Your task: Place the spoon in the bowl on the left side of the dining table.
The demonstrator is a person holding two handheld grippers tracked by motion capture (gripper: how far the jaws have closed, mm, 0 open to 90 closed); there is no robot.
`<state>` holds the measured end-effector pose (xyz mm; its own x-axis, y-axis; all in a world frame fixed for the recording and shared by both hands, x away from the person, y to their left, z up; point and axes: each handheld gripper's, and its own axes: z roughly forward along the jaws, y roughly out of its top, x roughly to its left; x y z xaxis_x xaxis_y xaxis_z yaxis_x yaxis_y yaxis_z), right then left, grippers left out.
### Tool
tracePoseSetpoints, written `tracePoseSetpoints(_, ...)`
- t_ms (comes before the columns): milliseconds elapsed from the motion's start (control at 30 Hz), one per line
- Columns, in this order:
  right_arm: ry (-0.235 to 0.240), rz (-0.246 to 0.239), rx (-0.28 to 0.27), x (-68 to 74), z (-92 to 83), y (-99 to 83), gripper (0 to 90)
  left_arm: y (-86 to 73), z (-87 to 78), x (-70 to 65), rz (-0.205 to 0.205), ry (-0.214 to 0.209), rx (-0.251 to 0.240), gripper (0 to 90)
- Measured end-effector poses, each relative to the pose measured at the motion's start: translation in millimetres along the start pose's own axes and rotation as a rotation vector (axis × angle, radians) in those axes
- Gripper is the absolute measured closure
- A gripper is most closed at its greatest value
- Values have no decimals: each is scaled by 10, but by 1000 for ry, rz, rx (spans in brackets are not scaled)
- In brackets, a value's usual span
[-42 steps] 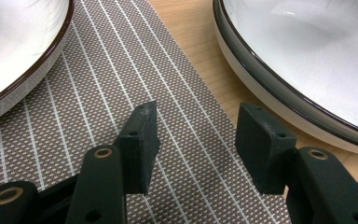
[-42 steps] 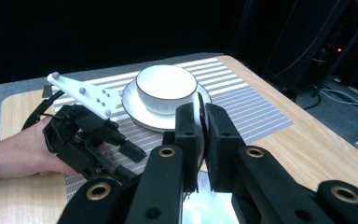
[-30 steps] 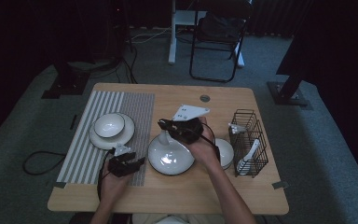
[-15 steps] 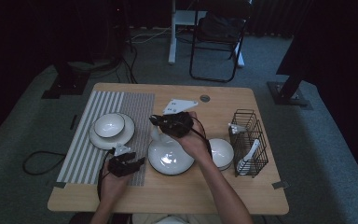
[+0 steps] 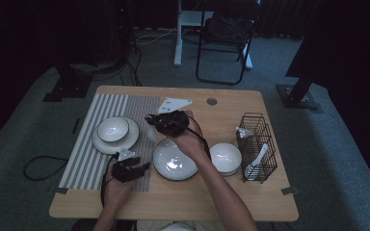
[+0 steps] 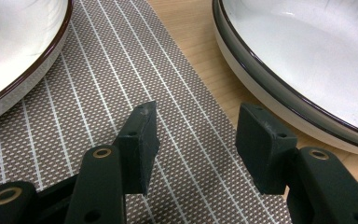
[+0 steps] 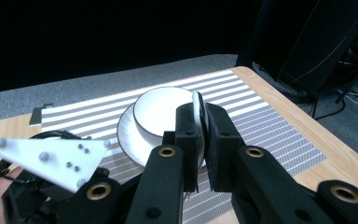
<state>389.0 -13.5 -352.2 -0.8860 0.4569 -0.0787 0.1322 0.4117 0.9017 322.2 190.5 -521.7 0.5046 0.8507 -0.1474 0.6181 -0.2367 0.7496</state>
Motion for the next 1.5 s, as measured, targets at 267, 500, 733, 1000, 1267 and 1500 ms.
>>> tracePoseSetpoints(267,2,2,14,-35,144,8,847,0,0,3,0,1,-1,496)
tracePoseSetpoints(500,10,-1,21,-46,326,102,847,0,-1,6,0,-1,-1,495)
tracePoseSetpoints(733,15,-12,17,-43,451,201,847,0,-1,11,-5,-7,-2,495)
tracePoseSetpoints(1000,18,-3,23,-59,573,242,847,0,0,12,-8,-8,-3,495)
tracePoseSetpoints(1267,31,-17,32,-19,825,342,846,1,-1,16,-8,-11,-1,494)
tracePoseSetpoints(1500,45,-11,38,3,978,375,847,0,0,14,-10,-12,-3,492)
